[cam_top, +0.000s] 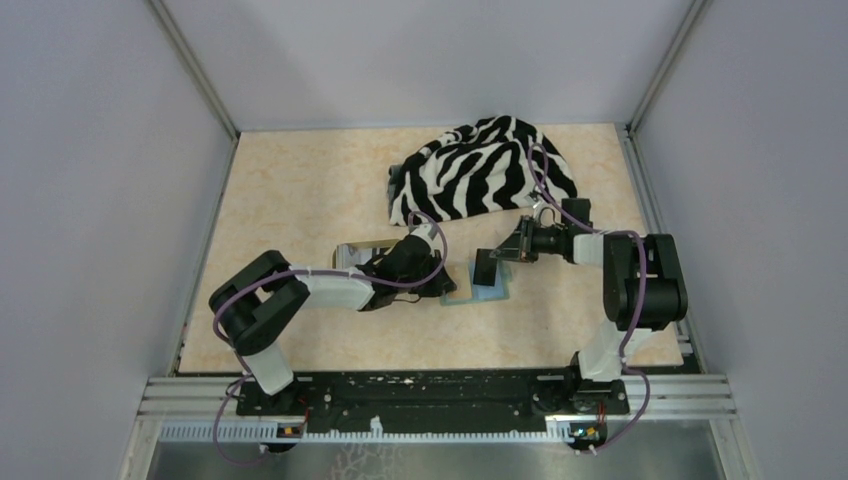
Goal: Put the credit cards into the card holder
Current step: Insert the credit card into the card holder.
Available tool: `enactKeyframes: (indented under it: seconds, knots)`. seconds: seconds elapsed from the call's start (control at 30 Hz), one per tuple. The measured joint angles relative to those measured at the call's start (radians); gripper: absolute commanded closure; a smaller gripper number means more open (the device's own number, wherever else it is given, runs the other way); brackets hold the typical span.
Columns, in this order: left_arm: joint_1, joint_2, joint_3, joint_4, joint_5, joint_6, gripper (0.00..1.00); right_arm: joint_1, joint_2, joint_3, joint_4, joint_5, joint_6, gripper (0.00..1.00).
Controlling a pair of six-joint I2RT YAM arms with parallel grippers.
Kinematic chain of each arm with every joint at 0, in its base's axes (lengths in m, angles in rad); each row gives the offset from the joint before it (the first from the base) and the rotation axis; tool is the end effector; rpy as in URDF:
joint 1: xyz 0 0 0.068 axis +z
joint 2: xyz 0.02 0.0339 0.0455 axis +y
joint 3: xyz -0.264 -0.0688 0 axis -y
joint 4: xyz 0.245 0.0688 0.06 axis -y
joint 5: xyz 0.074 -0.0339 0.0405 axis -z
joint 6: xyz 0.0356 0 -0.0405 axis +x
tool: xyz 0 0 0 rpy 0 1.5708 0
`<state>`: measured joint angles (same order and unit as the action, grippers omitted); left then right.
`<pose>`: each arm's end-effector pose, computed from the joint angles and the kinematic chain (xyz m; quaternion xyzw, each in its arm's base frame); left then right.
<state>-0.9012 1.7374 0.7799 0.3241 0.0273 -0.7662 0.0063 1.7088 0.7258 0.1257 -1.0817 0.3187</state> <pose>0.2116 -0.2689 0.1432 0.0663 0.8896 -0.3426 0.2946 0.3013 0.0333 0.1358 -0.0527 0.8215 0.5245 0.2174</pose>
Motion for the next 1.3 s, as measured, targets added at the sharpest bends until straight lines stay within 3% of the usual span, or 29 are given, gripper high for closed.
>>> enactKeyframes:
  seconds: [0.73, 1.3]
  knots:
    - [0.0, 0.0, -0.016, 0.023, -0.001, -0.026, 0.87, 0.032, 0.034, -0.021, 0.026, 0.036, 0.007, 1.0]
    - [0.0, 0.0, -0.022, 0.035, 0.002, -0.026, 0.87, 0.056, 0.005, -0.143, 0.185, 0.072, 0.037, 1.0]
